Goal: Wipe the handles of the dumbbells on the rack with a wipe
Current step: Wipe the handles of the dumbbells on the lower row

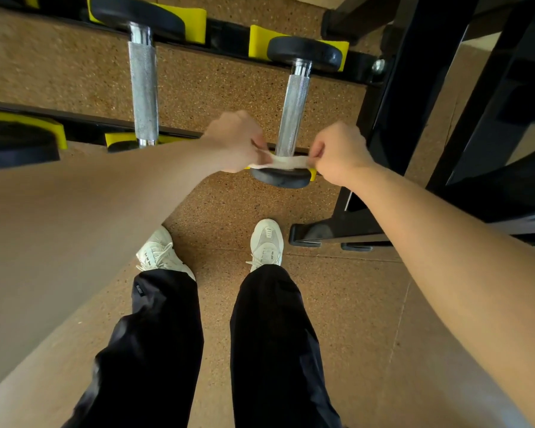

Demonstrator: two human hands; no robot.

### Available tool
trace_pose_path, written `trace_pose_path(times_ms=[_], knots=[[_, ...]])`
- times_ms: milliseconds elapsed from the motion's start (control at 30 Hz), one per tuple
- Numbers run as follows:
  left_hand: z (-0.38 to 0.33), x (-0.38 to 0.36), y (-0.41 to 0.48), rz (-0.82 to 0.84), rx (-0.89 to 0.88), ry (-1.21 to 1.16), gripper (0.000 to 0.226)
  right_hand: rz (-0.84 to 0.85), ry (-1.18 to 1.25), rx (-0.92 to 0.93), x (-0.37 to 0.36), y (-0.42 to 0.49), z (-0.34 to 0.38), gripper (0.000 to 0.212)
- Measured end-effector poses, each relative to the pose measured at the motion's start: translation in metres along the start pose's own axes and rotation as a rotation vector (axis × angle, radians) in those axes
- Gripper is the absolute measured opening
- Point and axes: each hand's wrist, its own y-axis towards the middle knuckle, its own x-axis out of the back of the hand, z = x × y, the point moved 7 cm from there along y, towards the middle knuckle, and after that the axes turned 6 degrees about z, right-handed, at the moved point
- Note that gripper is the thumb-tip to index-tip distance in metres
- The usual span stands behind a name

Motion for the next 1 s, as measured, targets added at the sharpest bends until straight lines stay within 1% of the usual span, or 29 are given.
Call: trace_pose_path(times_ms=[33,100,200,233,300,367,433,567,633,700,733,767,800,900,933,1000], knots=[[-0.011,-0.002,-0.002,0.027,-0.046,-0.016,0.025,-0.043,-0.014,-0.046,0.002,0.000,-0.009,0.012],[-0.015,-0.003,0.000,0.023,-0.045,0.001,0.030,-0.074,-0.025,-0.058,0.001,-0.003,-0.013,0.016],[0.011,0.002,0.005,-0.062,0.104,-0.009,0.036,-0.003,-0.040,0.108,-0.006,-0.006,0.015,0.012],[0.017,0.005,0.005,-0.092,0.123,-0.002,0.036,-0.008,-0.045,0.140,-0.005,-0.007,0.021,0.011],[0.012,0.007,0.004,-0.108,0.061,0.020,0.035,-0.072,-0.049,0.133,0.001,-0.006,0.018,0.013],[-0.004,0.008,0.000,-0.103,-0.044,0.014,0.033,-0.174,-0.039,0.071,0.008,-0.005,0.001,0.016],[-0.012,0.011,-0.001,-0.140,-0.068,0.002,0.031,-0.249,-0.020,0.035,0.011,-0.006,-0.007,0.017],[0.010,0.024,0.000,-0.248,0.113,-0.105,0.029,-0.226,-0.004,0.182,0.008,-0.009,0.017,0.011],[0.005,0.024,-0.001,-0.254,0.058,-0.146,0.026,-0.302,0.028,0.172,0.019,-0.010,0.014,0.008],[-0.012,0.027,-0.005,-0.273,-0.054,-0.176,0.022,-0.409,0.083,0.088,0.032,-0.010,-0.001,0.010],[-0.020,0.029,-0.006,-0.297,-0.089,-0.176,0.021,-0.443,0.105,0.045,0.037,-0.010,-0.006,0.011],[-0.023,0.034,-0.004,-0.329,-0.083,-0.185,0.022,-0.462,0.112,0.023,0.039,-0.010,-0.006,0.012],[-0.019,0.038,0.001,-0.357,-0.029,-0.223,0.023,-0.466,0.104,0.030,0.040,-0.010,0.000,0.013],[0.005,0.050,0.011,-0.426,0.221,-0.377,0.026,-0.462,0.035,0.135,0.042,-0.008,0.031,0.015],[0.006,0.051,0.012,-0.434,0.256,-0.389,0.028,-0.483,0.017,0.125,0.046,-0.006,0.034,0.015],[-0.010,0.051,0.013,-0.423,0.201,-0.378,0.033,-0.578,0.080,-0.012,0.058,-0.002,0.019,0.018]])
